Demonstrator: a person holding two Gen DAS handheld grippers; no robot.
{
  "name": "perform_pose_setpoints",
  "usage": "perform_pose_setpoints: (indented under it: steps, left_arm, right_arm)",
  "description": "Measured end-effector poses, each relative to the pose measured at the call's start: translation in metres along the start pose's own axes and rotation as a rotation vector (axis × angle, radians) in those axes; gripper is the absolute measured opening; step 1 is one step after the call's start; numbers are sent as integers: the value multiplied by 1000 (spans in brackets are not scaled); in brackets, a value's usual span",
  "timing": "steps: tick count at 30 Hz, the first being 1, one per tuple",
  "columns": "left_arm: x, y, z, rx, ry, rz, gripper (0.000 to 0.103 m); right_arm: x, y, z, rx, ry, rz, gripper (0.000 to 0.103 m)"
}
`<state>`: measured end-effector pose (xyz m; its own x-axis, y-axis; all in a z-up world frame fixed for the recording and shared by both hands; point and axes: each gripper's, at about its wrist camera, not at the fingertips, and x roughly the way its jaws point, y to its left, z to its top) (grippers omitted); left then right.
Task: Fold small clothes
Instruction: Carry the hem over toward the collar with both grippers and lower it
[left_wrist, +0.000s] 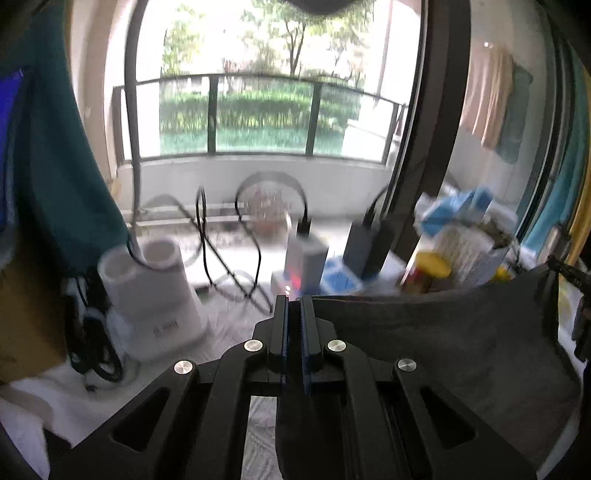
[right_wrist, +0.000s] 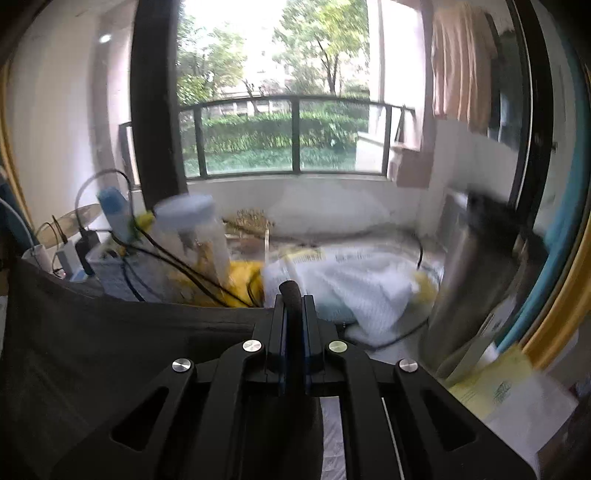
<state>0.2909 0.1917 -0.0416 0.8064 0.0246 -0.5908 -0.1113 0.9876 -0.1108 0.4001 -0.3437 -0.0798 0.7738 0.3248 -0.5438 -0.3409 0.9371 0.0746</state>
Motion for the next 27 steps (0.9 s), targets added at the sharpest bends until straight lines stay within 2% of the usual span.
perform_pose_setpoints:
  steps: [6,12,14,16,18,20,21,22,23,24,27]
  left_arm:
    - [30,6,-17,-3,76,8,7]
    - [39,9,-27,0,98,43,8]
    - [40,8,-29,6,108,68,19]
    - [38,9,-30,6,106,101,50]
    - [33,14,-30,-17,94,116,52]
    - [26,17,-31,-31,87,127,54]
    - [21,18,-32,-40,85,130,56]
    - [17,19,-33,-46,83,128,57]
    - [13,19,-35,-52,83,130,57]
    - [9,19,-36,-54,85,129,57]
    - [-7,16,-43,-53,84,118,58]
  right_arm:
    - [16,-2,-7,11,33,-19,6]
    - [18,1,-11,10,38,-48,6]
    - [20,1,-11,15,46,-59,6]
    - [21,1,-12,7,50,-65,7]
    - [19,1,-13,3,49,-78,9]
    - [13,0,-13,4,29,-91,22]
    - [10,-1,-13,8,23,-94,44]
    - [7,-2,-13,13,14,-100,72]
    - [3,-3,-13,15,-3,-106,83]
    - [0,-4,-14,17,-12,-106,87]
    - [-11,-5,-15,17,-7,-99,87]
